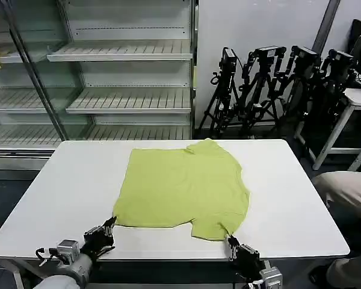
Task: Fold and organize the clothes.
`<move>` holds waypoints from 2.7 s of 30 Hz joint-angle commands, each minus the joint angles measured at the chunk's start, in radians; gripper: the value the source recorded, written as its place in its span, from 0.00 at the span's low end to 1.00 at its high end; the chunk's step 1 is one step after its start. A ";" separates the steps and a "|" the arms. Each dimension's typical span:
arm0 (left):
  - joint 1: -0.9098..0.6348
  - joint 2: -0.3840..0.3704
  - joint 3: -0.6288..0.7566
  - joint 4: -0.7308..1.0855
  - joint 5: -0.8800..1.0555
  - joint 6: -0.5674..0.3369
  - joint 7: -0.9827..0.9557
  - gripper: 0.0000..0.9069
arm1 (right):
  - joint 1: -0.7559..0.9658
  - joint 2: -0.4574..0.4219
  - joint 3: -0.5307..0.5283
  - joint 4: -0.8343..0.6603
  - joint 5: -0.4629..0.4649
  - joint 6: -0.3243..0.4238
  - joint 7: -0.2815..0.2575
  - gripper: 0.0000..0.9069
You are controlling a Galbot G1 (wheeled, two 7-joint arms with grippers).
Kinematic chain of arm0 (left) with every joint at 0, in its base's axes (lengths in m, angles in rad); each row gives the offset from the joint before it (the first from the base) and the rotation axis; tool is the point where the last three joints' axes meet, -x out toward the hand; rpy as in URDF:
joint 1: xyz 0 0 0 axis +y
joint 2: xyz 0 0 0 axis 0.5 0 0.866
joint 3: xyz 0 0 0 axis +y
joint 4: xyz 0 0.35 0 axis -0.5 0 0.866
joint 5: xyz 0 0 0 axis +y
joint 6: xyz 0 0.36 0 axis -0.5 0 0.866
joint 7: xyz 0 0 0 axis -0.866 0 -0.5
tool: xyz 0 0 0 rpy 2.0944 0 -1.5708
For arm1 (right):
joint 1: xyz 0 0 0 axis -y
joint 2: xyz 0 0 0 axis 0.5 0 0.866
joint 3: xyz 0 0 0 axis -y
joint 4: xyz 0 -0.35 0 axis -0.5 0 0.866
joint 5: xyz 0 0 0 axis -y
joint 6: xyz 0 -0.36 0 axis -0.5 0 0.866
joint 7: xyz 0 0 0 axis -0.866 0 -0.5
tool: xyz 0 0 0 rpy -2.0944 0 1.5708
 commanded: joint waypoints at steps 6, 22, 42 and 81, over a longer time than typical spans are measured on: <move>-0.178 0.007 0.040 0.088 -0.037 -0.001 -0.016 0.02 | 0.381 0.004 -0.010 -0.154 0.088 -0.111 -0.004 0.00; -0.387 0.033 0.096 0.304 -0.085 -0.001 -0.033 0.02 | 0.588 0.059 -0.058 -0.405 0.000 -0.086 -0.069 0.00; -0.460 0.044 0.129 0.433 -0.081 -0.003 -0.018 0.02 | 0.641 0.098 -0.067 -0.523 -0.071 -0.024 -0.100 0.00; -0.315 0.044 0.130 0.270 -0.006 -0.001 -0.070 1.00 | 0.376 0.023 0.041 -0.295 0.015 -0.112 -0.025 1.00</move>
